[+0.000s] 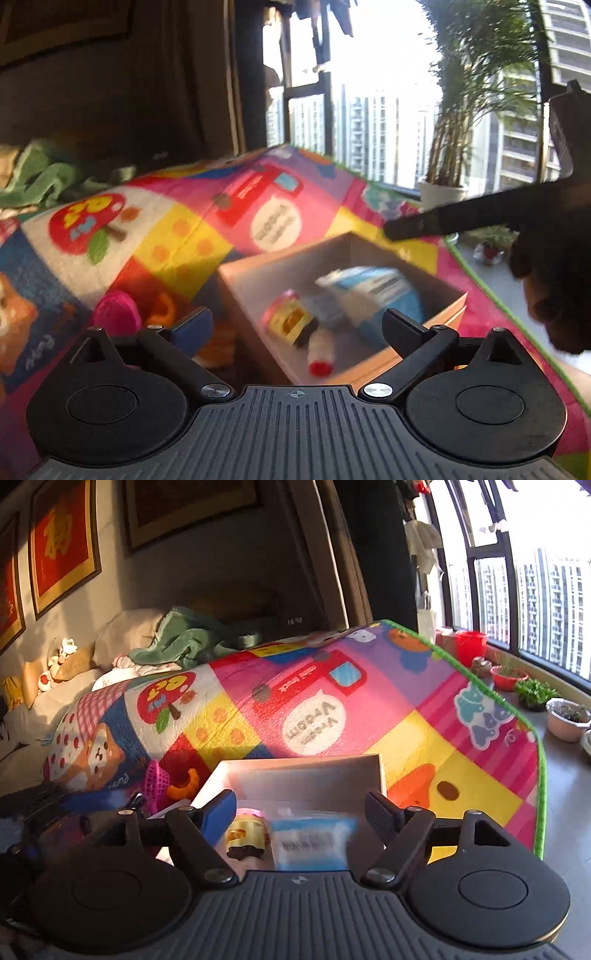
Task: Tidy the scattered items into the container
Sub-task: 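Place the wet-wipe pack in the box with the right gripper while the left drops the bottle in, then grasp the pink net scoop handle with the right gripper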
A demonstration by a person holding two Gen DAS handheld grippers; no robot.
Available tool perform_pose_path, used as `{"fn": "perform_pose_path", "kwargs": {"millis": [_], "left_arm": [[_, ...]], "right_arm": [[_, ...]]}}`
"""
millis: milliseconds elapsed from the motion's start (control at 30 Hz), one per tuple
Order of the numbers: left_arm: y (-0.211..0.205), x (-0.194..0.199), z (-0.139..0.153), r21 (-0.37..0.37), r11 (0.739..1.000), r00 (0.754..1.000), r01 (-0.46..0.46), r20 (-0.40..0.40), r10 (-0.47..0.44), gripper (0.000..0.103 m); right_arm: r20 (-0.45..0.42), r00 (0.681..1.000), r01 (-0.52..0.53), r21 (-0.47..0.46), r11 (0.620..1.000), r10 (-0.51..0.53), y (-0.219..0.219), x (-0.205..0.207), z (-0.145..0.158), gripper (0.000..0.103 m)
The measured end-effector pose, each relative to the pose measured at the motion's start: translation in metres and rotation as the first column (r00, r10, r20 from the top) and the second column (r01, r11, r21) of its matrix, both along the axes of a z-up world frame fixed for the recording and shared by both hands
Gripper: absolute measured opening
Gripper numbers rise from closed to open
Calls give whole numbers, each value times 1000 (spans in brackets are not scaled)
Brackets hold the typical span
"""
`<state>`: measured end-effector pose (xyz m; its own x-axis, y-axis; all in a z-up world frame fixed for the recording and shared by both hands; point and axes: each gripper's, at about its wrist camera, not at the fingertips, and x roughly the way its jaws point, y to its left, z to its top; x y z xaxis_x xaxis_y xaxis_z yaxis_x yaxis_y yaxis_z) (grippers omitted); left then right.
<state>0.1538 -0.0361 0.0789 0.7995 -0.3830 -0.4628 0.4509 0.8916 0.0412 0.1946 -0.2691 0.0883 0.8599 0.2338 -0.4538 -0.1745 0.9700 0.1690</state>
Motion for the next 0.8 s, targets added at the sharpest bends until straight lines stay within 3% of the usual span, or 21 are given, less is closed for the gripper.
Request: {"fn": "perform_pose_path", "kwargs": {"millis": [100,200,333,500,567,633,733,767,800], "left_arm": [[29,-2,-19,7,994,987,-106,-120,106,103],[59,-10,-32,-23,978,964,-209,-174,202,103],[97,-27,-42,-59,950,947,-307,-119,299,103],[117,-30,-49,-62,941,941,-333,-89,327,103],[120,-28,-52,-82,940,941,-331,-110,321,103],[120,-26,-58,-93,939,940,-331,-124,319,103],[125,-27,-59,-127,934,939,-335,-126,320,103],[127,-27,-59,-140,929,937,-342,-129,325,103],[130,-27,-59,-155,923,933,-353,-135,334,103]], "right_arm": [[12,1000,17,-41,999,-16,3,3,-3,77],[-23,1000,3,-68,998,-4,17,11,-8,77],[-81,994,-77,-108,991,68,55,19,-19,73],[-147,964,-241,-147,959,219,122,34,-14,45],[-186,944,-299,-137,944,272,148,46,-10,42],[-226,930,-321,-118,940,289,171,66,-5,42],[-294,928,-251,-46,967,227,198,111,-2,42],[-316,925,-231,-22,973,212,206,127,-4,47],[-347,916,-214,5,977,202,214,144,-7,63]]}}
